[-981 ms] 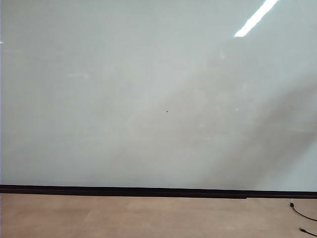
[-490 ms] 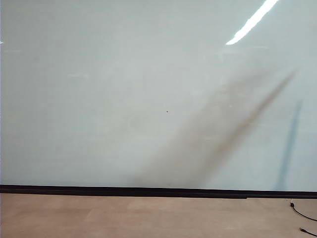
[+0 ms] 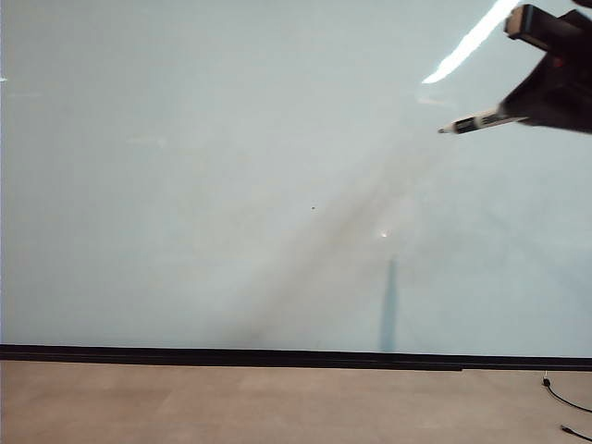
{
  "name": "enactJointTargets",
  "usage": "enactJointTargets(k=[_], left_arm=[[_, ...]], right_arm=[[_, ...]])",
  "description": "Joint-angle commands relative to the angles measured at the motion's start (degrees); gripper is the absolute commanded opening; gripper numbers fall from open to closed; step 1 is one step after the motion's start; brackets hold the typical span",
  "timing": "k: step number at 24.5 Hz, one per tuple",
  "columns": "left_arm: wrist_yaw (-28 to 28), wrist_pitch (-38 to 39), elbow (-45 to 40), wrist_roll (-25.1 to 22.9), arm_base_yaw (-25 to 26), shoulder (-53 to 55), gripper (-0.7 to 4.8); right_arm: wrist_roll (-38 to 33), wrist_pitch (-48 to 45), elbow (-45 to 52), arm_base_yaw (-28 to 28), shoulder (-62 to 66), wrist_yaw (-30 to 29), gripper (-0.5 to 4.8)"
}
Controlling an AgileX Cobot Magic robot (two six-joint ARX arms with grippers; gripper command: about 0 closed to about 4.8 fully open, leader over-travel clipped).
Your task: Pick up the pen on the shelf to the right of the whiteboard and draw a cross mark.
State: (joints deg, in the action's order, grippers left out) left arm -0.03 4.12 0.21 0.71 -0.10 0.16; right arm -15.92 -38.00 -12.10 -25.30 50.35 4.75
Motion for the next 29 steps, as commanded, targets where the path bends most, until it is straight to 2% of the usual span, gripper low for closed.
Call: enactJointTargets(k=[1,4,6,10,20,24,29], left_arm=[[0.22,-0.26,0.17,-0.24,0.00,0.02,-0.04],[0.22,-0.28,0.17,-0.26,0.00,0.02,-0.04],[0.22,-0.26,0.17,-0.24,0.00,0.02,-0.05],[0.22,-0.28,0.17,-0.26,0.00,0.02,-0.04],[0.22,-0.28,0.17,-0.24,0.00,0.02,-0.04],[0.22,-0.28,0.17,-0.24,0.00,0.02,-0.04],[0.22,-0.28,0.17,-0.26,0.00,0.02,-0.04]], right_arm=[[-3.15,-6.05,-0.28,-1.84,3.61,-3.48,-0.05],[-4.39,-10.03,-0.28,-2.73,7.10,-4.00,-0.05],[-5.55,-14.47,-1.07,-2.82,12.74,-7.08,-0.05],[-5.53,-18.58,-3.06,-3.30,18.27,-8.61,-0.05],[-5.60,-27.30,-8.15,-4.02,32.52,-7.21,-0.05],[-8.15,-33.22,-10.64,-4.02,39.58,-6.80,-0.05],[-8.13,-33.68,-13.14,-4.04,42.32,-6.38,-0.05]])
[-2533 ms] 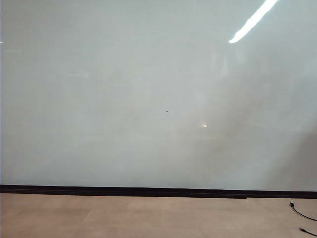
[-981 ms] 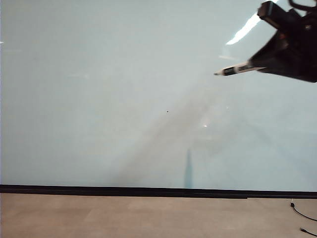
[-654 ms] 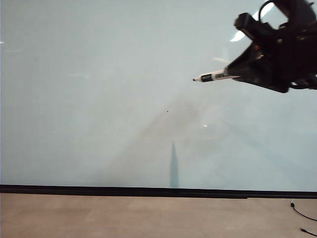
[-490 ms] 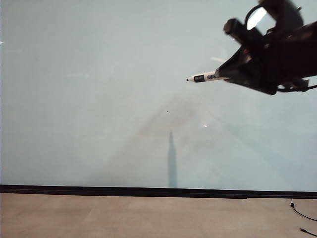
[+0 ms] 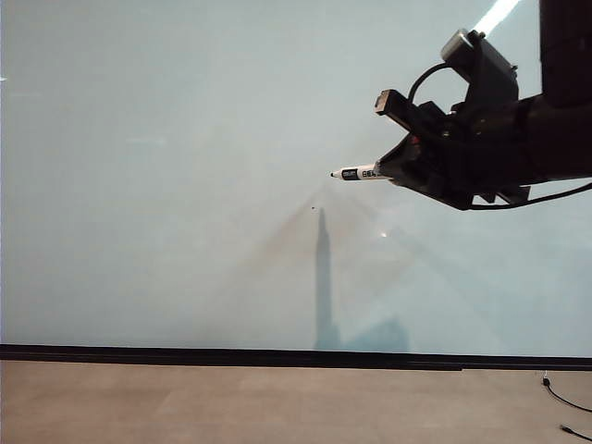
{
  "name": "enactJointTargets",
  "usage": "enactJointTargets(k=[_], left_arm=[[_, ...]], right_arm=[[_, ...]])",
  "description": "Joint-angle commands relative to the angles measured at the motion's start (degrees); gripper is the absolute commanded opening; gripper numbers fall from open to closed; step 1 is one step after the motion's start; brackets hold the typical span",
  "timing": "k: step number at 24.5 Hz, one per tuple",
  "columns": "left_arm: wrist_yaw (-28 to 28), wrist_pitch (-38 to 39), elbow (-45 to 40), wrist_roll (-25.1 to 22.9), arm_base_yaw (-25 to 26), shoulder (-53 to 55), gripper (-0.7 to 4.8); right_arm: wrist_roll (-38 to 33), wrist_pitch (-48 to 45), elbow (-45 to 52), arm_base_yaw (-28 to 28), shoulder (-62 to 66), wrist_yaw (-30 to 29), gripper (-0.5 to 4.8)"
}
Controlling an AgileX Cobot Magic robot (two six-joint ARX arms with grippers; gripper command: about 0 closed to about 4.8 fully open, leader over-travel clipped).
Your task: Pick up the pen on the shelf to the right of the whiteboard and draw a cross mark.
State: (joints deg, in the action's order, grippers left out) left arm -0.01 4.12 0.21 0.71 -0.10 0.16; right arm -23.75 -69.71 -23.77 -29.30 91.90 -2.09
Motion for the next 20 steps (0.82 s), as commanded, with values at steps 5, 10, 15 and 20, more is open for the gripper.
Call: enactJointTargets(k=[5,10,15,20], left_arm=[[0.20,-0.26,0.17,-0.26,0.00,0.02,-0.05],[0.20,-0.26,0.17,-0.26,0.00,0.02,-0.05],[0.20,-0.28,0.17,-0.26,0.00,0.02,-0.05],[0.20,-0.26,0.17,-0.24,0.00,0.02,-0.04]], right_arm=[[-0.24,-1.60,-3.87,-0.04,2.08,-0.09,-0.05],[-0.24,-1.27,-5.20,-0.07,2.54,-0.87,-0.05],[-0.24,-0.96,-5.38,-0.15,2.54,-0.42,-0.05],[-0.28,0.50,-5.38,-0.46,2.54,1.90,-0.05]])
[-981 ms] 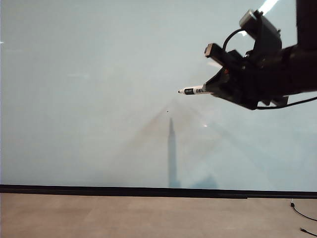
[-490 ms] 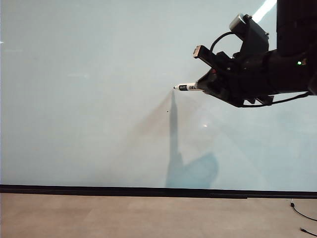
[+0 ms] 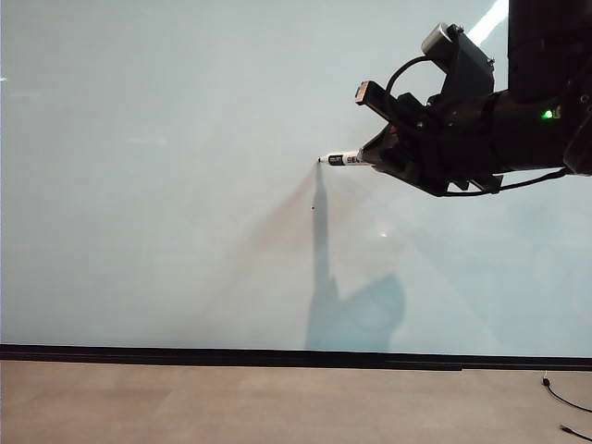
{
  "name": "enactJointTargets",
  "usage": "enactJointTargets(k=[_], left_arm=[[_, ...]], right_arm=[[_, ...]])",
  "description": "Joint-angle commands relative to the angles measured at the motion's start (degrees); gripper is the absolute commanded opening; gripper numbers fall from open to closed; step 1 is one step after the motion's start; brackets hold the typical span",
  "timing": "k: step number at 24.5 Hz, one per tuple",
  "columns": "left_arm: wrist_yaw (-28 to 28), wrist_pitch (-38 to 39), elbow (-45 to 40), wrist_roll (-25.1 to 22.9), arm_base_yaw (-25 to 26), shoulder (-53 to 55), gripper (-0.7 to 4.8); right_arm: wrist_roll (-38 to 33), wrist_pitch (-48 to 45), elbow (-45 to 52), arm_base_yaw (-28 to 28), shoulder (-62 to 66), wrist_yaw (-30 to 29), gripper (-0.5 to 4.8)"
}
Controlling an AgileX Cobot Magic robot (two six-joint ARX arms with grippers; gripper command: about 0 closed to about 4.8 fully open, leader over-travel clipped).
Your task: Pick up the pen on the shelf to the right of the whiteboard and draw a cross mark.
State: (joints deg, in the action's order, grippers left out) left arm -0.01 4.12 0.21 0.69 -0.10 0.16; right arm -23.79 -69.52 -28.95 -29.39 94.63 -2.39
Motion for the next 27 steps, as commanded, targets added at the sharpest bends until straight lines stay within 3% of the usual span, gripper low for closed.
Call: enactJointTargets(k=[1,27], left_arm=[[0.20,-0.26,0.17,-0.24,0.00,0.02,-0.05],[0.20,-0.26,0.17,-0.22,0.00,0.02,-0.04]], right_arm=[[-0.24,0.31,-0.15,-0.37,-0.20,2.51,-0.05],[-0.22,-2.19,3.02,-0.61,-0.22,9.44,-0.05]])
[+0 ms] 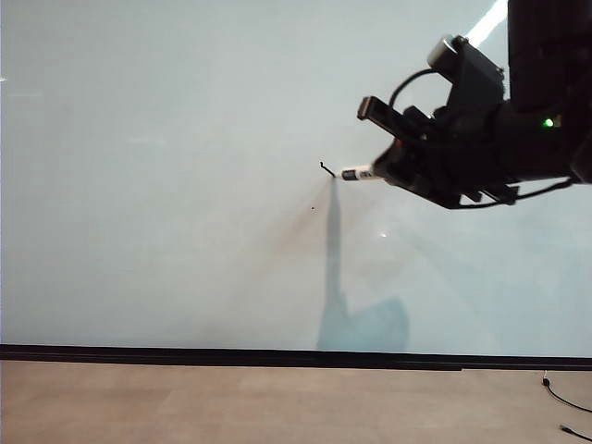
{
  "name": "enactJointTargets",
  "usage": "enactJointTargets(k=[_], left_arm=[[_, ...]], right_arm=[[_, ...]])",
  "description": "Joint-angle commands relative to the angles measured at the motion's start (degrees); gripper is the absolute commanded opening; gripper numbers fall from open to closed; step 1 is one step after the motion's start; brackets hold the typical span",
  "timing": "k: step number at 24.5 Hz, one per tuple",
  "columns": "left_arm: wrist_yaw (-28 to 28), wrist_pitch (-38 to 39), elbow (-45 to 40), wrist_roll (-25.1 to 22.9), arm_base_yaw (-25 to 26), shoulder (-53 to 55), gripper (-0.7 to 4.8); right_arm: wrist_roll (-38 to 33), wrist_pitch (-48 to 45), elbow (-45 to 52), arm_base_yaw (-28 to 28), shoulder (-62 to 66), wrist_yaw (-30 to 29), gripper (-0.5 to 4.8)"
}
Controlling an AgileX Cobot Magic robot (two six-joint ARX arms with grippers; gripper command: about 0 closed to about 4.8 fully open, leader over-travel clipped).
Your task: Pick up the pen on the shelf to the right of the whiteboard and draw a cross mark.
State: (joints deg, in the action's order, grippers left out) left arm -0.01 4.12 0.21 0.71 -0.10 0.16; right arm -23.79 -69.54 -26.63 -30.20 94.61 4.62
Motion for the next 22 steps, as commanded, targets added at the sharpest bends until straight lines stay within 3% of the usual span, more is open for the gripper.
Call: enactJointTargets(k=[1,22], left_arm=[[0.20,-0.28,0.17,-0.24,0.00,0.02,-0.05],[0.20,-0.28,0.17,-0.24,0.00,0.02,-0.05]], right_arm=[[-0.24,-2.58,1.42,0.22,-0.20,3.15,-0.05],[-1.86,-4.46,6.88,1.18,-0.20,8.83,-0.05]])
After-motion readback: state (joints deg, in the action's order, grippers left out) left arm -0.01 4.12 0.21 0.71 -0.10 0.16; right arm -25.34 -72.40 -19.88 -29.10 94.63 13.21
